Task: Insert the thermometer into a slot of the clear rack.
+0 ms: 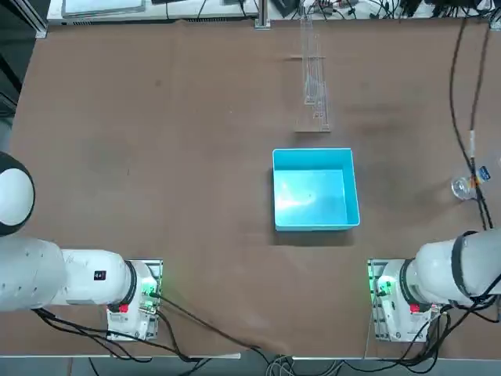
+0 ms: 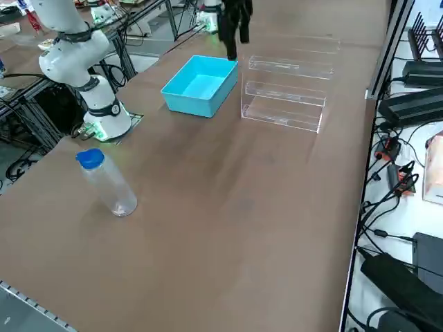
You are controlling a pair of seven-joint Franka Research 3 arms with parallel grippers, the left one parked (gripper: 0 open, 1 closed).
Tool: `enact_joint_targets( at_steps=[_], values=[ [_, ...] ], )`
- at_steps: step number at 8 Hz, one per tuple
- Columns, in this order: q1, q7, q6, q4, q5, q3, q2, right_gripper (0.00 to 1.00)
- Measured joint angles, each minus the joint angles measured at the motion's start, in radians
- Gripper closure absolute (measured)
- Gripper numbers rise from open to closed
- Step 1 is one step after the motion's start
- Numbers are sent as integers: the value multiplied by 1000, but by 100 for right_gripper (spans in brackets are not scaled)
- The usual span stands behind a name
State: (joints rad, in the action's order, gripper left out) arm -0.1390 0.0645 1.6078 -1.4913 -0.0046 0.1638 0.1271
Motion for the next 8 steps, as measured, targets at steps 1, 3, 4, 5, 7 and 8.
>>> enact_joint_targets(
  at_steps=[1, 3, 4, 5, 7, 8],
  values=[
    [-3, -3, -70, 37, 0, -9, -6, 0],
    [-4, -23, -140, 71, 0, -30, -40, 0],
    [-5, -42, -164, 70, 0, -39, -63, 0],
    [-4, -50, -175, 60, 0, -46, -83, 0],
    [10, -67, -172, 12, 0, -72, -117, 0],
    [38, -70, -169, -7, 1, -102, -128, 0]
  ],
)
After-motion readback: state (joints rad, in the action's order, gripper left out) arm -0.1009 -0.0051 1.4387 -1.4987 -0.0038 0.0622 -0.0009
